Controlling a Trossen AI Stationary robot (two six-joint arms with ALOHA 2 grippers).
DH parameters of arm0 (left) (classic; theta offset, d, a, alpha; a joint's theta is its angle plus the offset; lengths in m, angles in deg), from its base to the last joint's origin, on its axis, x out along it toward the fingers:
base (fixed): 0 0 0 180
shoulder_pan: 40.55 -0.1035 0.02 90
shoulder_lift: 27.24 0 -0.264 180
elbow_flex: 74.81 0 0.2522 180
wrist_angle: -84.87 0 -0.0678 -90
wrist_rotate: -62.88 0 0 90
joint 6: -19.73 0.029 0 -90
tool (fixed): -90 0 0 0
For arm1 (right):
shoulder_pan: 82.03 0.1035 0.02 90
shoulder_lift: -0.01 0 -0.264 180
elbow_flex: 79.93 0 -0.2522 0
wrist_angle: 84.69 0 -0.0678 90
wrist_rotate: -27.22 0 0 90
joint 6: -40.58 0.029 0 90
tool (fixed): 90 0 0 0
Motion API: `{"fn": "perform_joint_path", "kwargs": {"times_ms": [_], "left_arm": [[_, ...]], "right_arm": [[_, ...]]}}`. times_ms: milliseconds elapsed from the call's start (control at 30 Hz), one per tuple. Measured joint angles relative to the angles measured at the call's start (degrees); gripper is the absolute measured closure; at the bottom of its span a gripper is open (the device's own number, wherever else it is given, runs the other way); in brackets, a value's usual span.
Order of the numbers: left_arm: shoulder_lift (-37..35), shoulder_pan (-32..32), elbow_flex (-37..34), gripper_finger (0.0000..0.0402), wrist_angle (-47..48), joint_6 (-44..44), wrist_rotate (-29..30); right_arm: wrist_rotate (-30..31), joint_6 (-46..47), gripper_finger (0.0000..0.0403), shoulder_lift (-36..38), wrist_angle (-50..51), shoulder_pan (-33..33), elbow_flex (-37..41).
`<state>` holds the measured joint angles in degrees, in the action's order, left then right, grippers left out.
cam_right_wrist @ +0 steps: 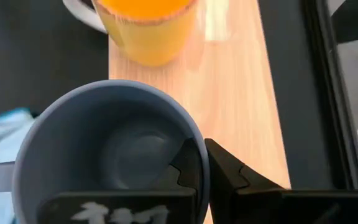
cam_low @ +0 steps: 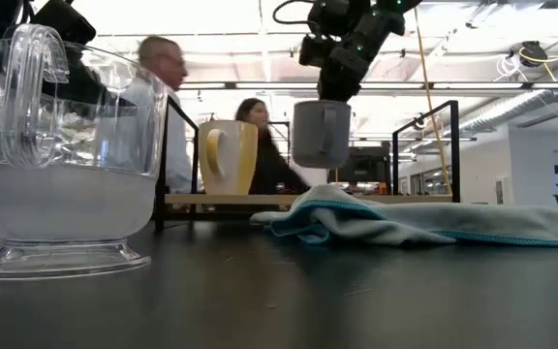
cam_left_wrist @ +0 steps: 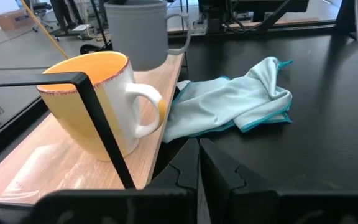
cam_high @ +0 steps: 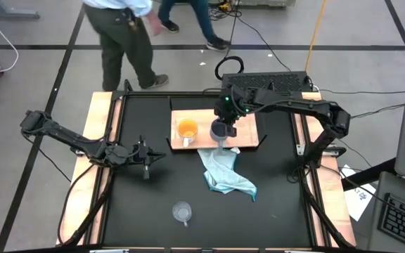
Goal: Stack small to large cups/mugs on shelf
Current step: Put the gray mug on the shelf
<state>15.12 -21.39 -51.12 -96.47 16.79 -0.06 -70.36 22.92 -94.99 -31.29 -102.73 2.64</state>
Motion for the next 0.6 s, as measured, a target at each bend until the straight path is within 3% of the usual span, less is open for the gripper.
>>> {"fn": "perform_joint_path", "kwargs": {"times_ms": [433, 600], "left_arm": [[-0.01, -0.02, 0.0, 0.0382, 0.4, 0.07, 1.76], [-0.01, -0.02, 0.0, 0.0382, 0.39, 0.31, 1.87]], "right_arm": [[-1.91, -1.65, 0.0402, -3.11, -2.73, -4.45, -0.02], [-6.13, -1.65, 0.0402, -3.95, -2.57, -5.75, 0.04]]}}
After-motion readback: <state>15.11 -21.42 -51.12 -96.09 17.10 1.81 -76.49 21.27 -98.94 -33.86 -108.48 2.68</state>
